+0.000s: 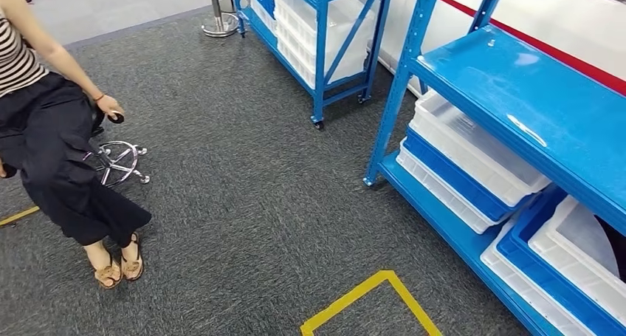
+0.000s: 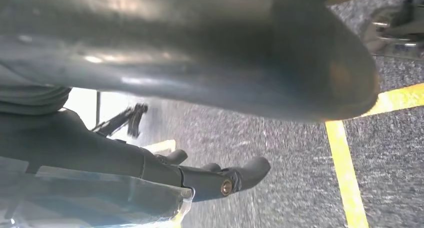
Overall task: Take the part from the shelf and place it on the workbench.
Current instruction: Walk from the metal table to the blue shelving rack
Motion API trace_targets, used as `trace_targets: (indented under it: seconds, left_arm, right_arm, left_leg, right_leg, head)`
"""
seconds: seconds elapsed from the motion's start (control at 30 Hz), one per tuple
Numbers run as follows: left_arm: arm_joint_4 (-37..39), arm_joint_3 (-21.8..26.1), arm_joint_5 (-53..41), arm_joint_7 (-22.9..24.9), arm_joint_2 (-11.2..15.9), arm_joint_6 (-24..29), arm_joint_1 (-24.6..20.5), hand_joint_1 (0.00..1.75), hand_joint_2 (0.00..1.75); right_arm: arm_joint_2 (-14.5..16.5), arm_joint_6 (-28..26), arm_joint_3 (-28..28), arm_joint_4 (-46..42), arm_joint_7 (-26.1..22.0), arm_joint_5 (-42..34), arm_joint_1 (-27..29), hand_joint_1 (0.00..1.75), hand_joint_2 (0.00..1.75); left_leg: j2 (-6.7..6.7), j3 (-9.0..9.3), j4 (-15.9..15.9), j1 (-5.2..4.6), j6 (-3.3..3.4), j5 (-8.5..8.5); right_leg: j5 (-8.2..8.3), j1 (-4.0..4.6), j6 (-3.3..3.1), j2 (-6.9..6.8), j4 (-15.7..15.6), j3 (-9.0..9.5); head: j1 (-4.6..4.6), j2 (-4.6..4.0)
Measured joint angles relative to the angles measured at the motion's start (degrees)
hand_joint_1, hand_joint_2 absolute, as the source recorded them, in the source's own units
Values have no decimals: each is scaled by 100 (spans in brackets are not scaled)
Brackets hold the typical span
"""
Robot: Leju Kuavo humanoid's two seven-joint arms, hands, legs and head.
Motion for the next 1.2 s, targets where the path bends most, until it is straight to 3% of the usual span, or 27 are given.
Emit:
trace_targets:
  seconds: [0.03,0.07,0.13,0.2,0.23,0.3,0.37,0.47,0.5,0.53,0.57,0.6,0.67,0.73,0.8,0.87,0.93,1.0,1.03,1.07,1.13,1.2]
  left_arm:
    - [0,6,5,0,1,2,-1,0,0]
    - [0,12,12,0,-1,2,-5,0,0]
    - [0,25,21,0,-8,-3,-11,0,0]
    - [0,36,-7,5,-7,-28,-14,0,0]
    - [0,38,-32,12,-5,-42,-18,0,0]
    - [0,40,-82,24,-3,-60,-27,0,0]
    - [0,40,-108,26,-3,-75,-33,0,0]
    - [0,40,-115,26,2,-110,-15,0,0]
    - [0,40,-117,26,3,-117,-8,0,0]
    - [0,40,-120,26,4,-121,-3,0,0]
    - [0,40,-123,26,4,-122,-2,0,0]
    - [0,40,-126,26,4,-122,-2,0,0]
    - [0,40,-130,26,17,-123,-4,0,0]
    - [0,40,-134,26,33,-125,-7,0,0]
    - [0,41,-140,32,35,-127,-13,0,0]
    - [0,44,-139,35,29,-123,-20,0,0]
    - [0,46,-134,31,19,-119,-14,0,0]
    - [0,47,-132,35,11,-131,-2,0,0]
    - [0,48,-132,39,8,-144,0,0,0]
    - [0,48,-132,42,5,-160,-3,0,0]
    - [0,49,-133,44,-7,-183,-9,0,0]
    - [0,49,-134,44,-13,-188,-13,0,0]
  right_arm:
    - [-2,3,-2,0,-1,5,8,0,0]
    - [-5,7,-4,1,-1,9,16,0,0]
    - [-16,9,-8,1,-1,11,19,0,0]
    - [-22,-3,-14,0,-15,-1,2,0,0]
    - [-22,-11,-19,1,-23,-7,-3,0,0]
    - [-20,-22,-38,2,-33,-14,1,0,0]
    - [-20,-25,-54,2,-17,-19,3,0,0]
    - [-7,-31,-74,2,17,-49,-3,0,0]
    - [-1,-33,-87,2,22,-60,0,0,0]
    - [2,-33,-102,2,27,-68,5,0,0]
    - [2,-34,-118,2,32,-72,7,0,0]
    - [2,-36,-131,2,34,-74,8,0,0]
    - [14,-39,-148,2,37,-76,3,0,0]
    - [32,-42,-153,3,37,-76,-1,0,0]
    - [48,-44,-155,4,44,-75,9,0,0]
    - [55,-44,-157,4,60,-73,19,0,0]
    - [48,-43,-160,4,70,-70,8,0,0]
    - [40,-43,-166,4,84,-74,-1,0,0]
    - [35,-44,-175,4,97,-81,5,0,0]
    - [31,-44,-186,4,111,-89,15,0,0]
    - [17,-45,-205,4,127,-103,25,0,0]
    - [10,-45,-213,4,128,-108,3,0,0]
  left_leg:
    - [75,-4,2,0,-3,-2]
    - [140,-2,5,3,-10,-5]
    - [249,11,22,3,-46,-24]
    - [338,23,56,-20,-121,-62]
    - [381,33,67,-26,-162,-75]
    - [449,55,72,-3,-237,-92]
    - [310,4,251,35,-303,-255]
    - [-59,-442,1282,59,-343,-836]
    - [-104,-590,1587,58,-339,-934]
    - [-125,-660,1707,57,-323,-917]
    - [-143,-629,1609,56,-295,-788]
    - [-184,-493,1296,51,-255,-575]
    - [-414,-142,527,38,-160,-215]
    - [-568,24,154,6,-106,-111]
    - [-484,30,103,-19,-83,-91]
    - [-357,46,20,-3,-37,-34]
    - [-202,51,-36,8,-5,3]
    - [-42,35,-36,0,2,2]
    - [35,29,-33,-1,1,1]
    - [102,28,-31,0,-1,0]
    - [224,39,-18,3,-22,-12]
    - [322,42,22,-23,-83,-48]
  right_leg:
    - [4,-16,42,-23,55,-3]
    - [90,-35,100,-55,-129,117]
    - [350,-66,196,-255,-947,583]
    - [497,-62,176,-431,-1509,900]
    - [507,-46,131,-452,-1582,927]
    - [532,-30,40,-338,-1584,911]
    - [567,-45,-37,-228,-1600,920]
    - [602,-32,-96,-53,-1602,913]
    - [605,-16,-101,14,-1601,910]
    - [608,0,-106,81,-1601,912]
    - [611,15,-110,151,-1600,919]
    - [611,26,-109,223,-1600,928]
    - [616,38,-100,351,-1598,936]
    - [635,23,-67,451,-1593,903]
    - [666,4,-10,534,-1604,849]
    - [594,8,20,397,-1479,741]
    - [314,11,0,129,-936,457]
    - [22,-2,6,15,-205,109]
    - [-25,-13,40,-7,-16,33]
    - [15,-25,92,-29,-50,74]
    - [281,-51,209,-164,-746,491]
    - [490,-50,218,-363,-1457,893]
  head:
    - [2,0]
    - [2,0]
    - [4,0]
    - [-5,0]
    - [-10,0]
    - [-16,0]
    - [-32,0]
    - [-63,0]
    - [-62,0]
    - [-64,0]
    - [-62,0]
    - [-63,0]
    - [-55,0]
    - [-57,0]
    - [-68,0]
    - [-57,0]
    - [-25,0]
    - [-6,0]
    - [-5,0]
    - [-3,0]
    - [2,0]
    - [-2,0]
